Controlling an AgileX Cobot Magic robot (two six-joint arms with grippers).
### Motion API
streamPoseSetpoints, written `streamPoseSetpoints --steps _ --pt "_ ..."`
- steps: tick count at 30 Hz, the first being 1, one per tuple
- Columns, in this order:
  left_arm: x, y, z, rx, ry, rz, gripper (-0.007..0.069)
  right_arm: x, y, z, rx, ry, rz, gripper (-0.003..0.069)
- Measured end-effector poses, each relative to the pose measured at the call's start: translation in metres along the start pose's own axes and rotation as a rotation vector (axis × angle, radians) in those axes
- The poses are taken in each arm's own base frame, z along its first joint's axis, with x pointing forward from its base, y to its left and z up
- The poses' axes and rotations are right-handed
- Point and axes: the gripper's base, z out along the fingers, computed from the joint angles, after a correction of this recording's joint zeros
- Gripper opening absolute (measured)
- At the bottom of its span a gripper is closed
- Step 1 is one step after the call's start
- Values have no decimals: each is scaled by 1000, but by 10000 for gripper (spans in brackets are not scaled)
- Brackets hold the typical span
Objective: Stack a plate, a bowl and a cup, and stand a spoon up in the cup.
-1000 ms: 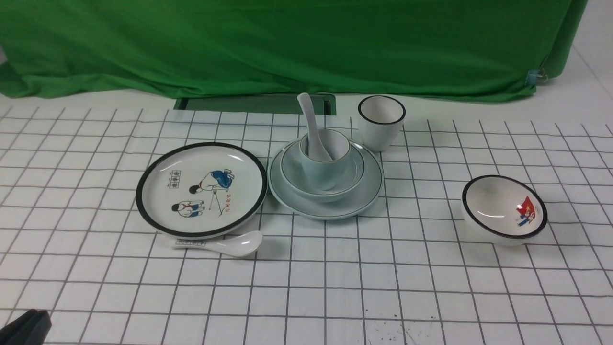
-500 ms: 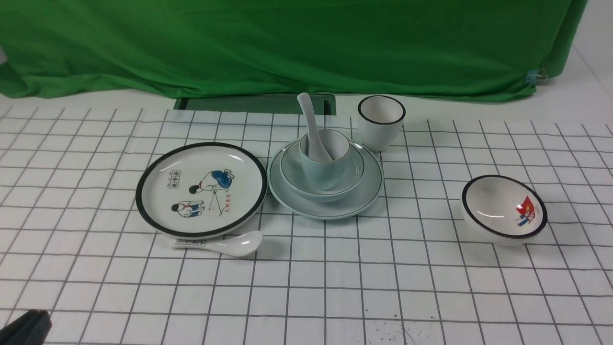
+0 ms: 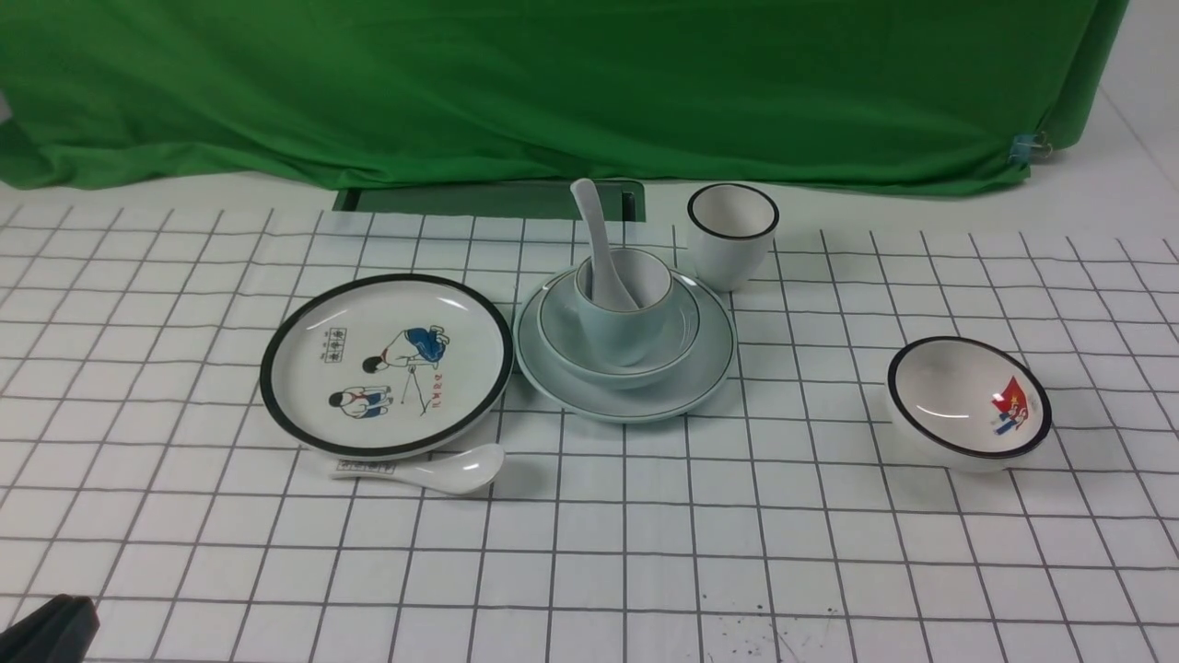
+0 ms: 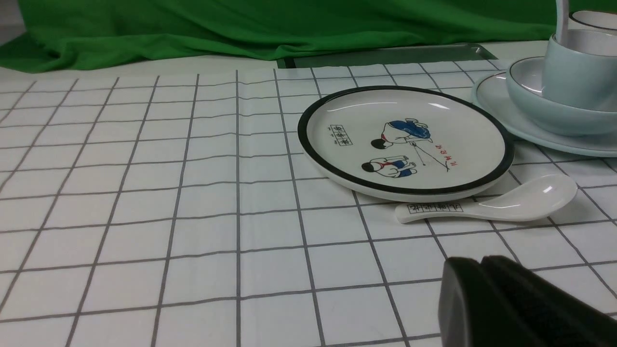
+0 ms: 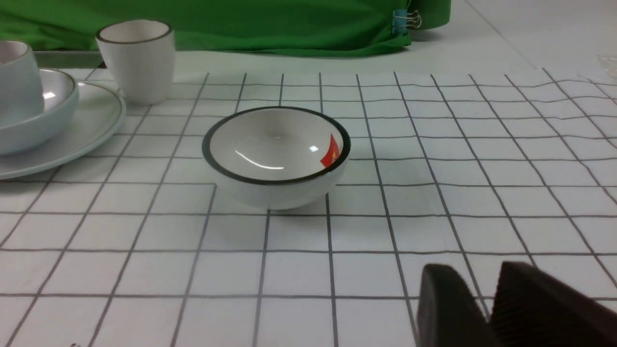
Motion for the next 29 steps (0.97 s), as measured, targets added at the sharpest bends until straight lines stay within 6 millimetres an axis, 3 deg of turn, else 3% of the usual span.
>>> streamPoseSetpoints --steps 29 --pt "0 0 0 0 0 1 -28 0 0 0 0 0 0 238"
